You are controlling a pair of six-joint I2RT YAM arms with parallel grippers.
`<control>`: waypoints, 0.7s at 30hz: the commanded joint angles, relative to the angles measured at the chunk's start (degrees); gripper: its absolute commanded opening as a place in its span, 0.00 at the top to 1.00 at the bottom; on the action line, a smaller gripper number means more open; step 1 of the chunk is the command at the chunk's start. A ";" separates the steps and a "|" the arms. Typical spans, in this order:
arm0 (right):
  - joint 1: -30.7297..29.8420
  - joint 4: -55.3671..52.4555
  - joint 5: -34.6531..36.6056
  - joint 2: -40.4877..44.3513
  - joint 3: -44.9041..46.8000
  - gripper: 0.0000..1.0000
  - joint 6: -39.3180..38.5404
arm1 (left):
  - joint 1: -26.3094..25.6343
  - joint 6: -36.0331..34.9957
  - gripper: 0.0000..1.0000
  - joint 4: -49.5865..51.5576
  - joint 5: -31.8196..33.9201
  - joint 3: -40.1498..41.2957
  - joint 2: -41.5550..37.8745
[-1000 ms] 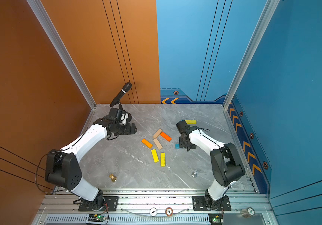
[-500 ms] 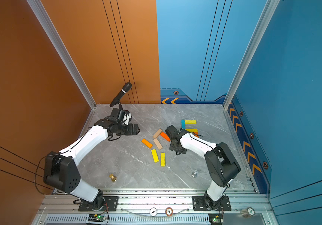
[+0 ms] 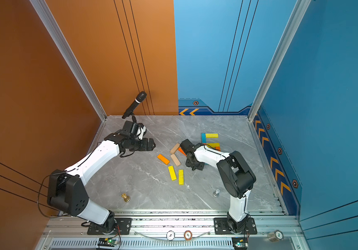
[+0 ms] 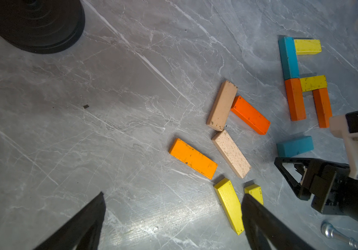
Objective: Assemble the number 6 with building blocks
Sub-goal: Assemble the building block at the center of the board.
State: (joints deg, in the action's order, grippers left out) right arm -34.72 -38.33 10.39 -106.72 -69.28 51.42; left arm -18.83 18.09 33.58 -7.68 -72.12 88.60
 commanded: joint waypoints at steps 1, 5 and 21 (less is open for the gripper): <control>0.53 -0.70 1.26 -1.38 -1.56 0.46 -0.43 | -0.33 0.32 0.02 -0.36 -0.62 0.65 -0.71; 0.80 -0.87 1.63 -1.74 -1.65 0.46 -0.53 | -0.15 0.28 0.02 -0.38 -0.63 0.56 -0.37; 3.22 -1.11 2.48 -2.27 -1.30 0.49 -1.58 | 0.11 0.28 0.02 -0.34 -0.82 0.27 0.83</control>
State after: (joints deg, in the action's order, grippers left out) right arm -32.03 -38.35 10.81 -108.03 -69.91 50.85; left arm -18.81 18.09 33.58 -7.68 -72.12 88.79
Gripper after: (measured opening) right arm 0.513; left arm 0.976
